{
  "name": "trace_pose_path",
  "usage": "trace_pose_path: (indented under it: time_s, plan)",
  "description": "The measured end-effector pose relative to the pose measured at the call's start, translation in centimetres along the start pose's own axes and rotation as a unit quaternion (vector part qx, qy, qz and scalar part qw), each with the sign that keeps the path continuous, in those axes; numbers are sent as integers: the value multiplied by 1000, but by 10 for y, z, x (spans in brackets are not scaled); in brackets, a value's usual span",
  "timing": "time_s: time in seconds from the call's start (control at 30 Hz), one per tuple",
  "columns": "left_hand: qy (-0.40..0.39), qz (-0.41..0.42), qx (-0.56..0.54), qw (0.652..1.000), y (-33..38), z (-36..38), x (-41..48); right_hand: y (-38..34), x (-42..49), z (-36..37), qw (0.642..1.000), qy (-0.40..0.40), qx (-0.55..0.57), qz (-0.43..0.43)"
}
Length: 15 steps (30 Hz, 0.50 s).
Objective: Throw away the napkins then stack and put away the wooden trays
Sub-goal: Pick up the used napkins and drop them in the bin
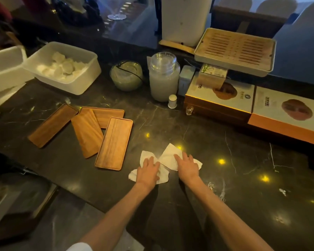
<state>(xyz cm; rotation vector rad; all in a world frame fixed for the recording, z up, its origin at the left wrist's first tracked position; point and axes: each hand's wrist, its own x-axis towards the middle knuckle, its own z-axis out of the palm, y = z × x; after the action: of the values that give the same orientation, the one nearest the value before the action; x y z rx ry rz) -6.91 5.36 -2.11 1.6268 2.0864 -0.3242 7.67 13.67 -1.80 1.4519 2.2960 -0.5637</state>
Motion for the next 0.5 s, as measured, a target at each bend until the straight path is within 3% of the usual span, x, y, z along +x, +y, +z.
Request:
trace_pose_path:
  time_s: [0.23,0.5]
  plan:
    - [18,-3,-27,999,-30,14,-24,8,-8,8,999,29,17,2]
    - [-12,-15,-67,998,-97,15,-73,-42,-51,16,983,45,174,32]
